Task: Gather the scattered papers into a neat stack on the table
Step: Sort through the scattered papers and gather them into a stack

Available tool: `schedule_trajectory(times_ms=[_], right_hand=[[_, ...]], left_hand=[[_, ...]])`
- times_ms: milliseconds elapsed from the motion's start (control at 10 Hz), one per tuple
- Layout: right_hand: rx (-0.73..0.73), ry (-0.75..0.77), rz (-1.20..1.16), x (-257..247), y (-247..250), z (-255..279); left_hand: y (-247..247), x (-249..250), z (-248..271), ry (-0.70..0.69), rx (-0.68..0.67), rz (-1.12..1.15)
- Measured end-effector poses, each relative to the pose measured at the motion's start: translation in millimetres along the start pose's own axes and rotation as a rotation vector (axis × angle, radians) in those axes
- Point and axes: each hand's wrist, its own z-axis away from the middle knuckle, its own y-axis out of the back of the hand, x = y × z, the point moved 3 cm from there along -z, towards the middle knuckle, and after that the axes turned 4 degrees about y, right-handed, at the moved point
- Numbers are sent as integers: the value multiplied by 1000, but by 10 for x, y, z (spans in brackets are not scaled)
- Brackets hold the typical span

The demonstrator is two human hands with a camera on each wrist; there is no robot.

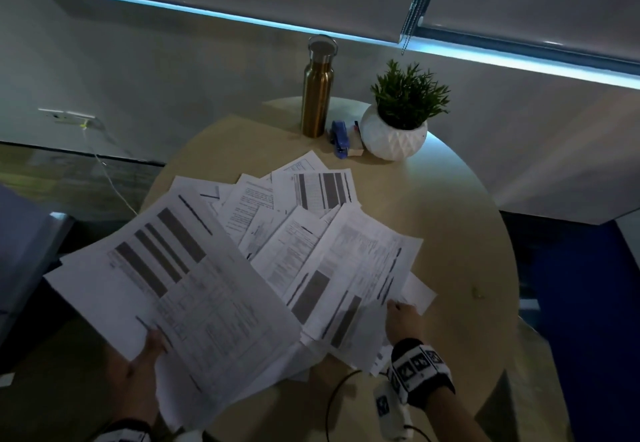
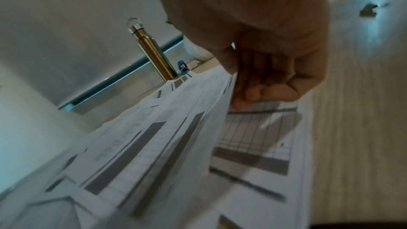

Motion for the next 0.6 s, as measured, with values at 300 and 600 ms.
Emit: schedule_trajectory(times_ms=[300, 600], right_hand=[[95, -144, -104, -133, 279, -213], [-29, -186, -237, -245, 311, -467]], left_hand=[[-40, 51, -72, -28, -121, 23], [141, -107, -299, -52, -90, 24]])
